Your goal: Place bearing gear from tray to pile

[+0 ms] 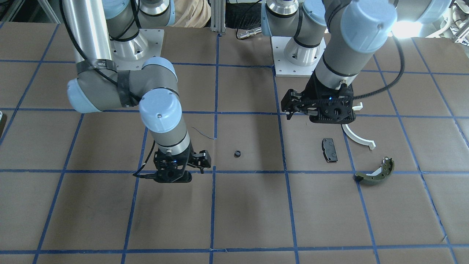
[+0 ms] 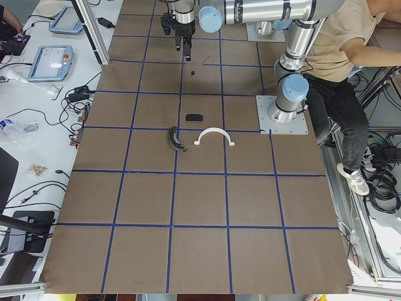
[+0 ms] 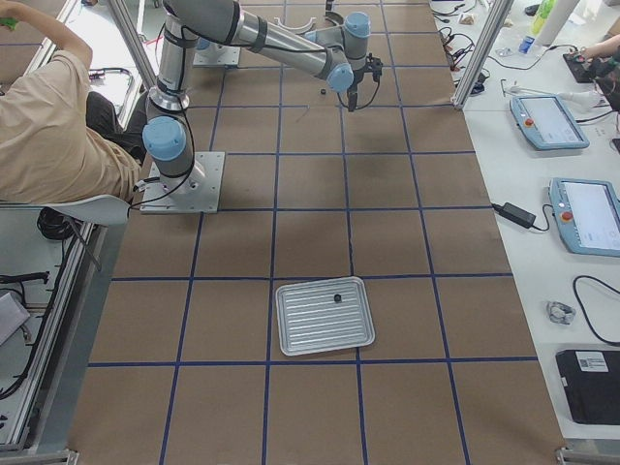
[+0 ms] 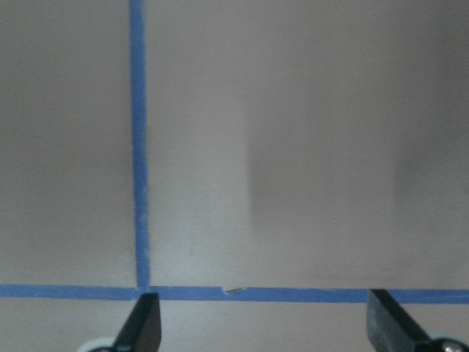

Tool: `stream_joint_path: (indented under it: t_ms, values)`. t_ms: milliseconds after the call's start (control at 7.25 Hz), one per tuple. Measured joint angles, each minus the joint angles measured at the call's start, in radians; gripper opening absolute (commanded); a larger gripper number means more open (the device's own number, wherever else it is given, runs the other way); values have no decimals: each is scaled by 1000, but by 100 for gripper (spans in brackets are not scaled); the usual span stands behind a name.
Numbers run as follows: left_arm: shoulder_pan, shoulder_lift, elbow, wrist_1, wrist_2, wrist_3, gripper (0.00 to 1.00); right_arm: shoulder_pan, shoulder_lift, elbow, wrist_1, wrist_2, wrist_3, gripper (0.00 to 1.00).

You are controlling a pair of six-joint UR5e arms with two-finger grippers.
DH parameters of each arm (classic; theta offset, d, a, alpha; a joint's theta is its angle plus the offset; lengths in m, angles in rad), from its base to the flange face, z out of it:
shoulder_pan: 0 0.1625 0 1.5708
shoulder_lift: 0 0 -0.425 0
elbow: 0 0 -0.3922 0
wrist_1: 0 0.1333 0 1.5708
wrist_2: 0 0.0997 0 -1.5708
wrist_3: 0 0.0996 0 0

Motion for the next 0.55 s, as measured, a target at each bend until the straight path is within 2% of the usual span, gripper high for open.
stream_joint_path:
  t_ms: [276,552]
  values:
    - [-74,-89,-148,269,3,-51,100,-187,-54,-1,98,-1,-132,100]
    - [-180,-188,-204,439,4,-177,100,-414,-95,-2,225,-15,-353,100]
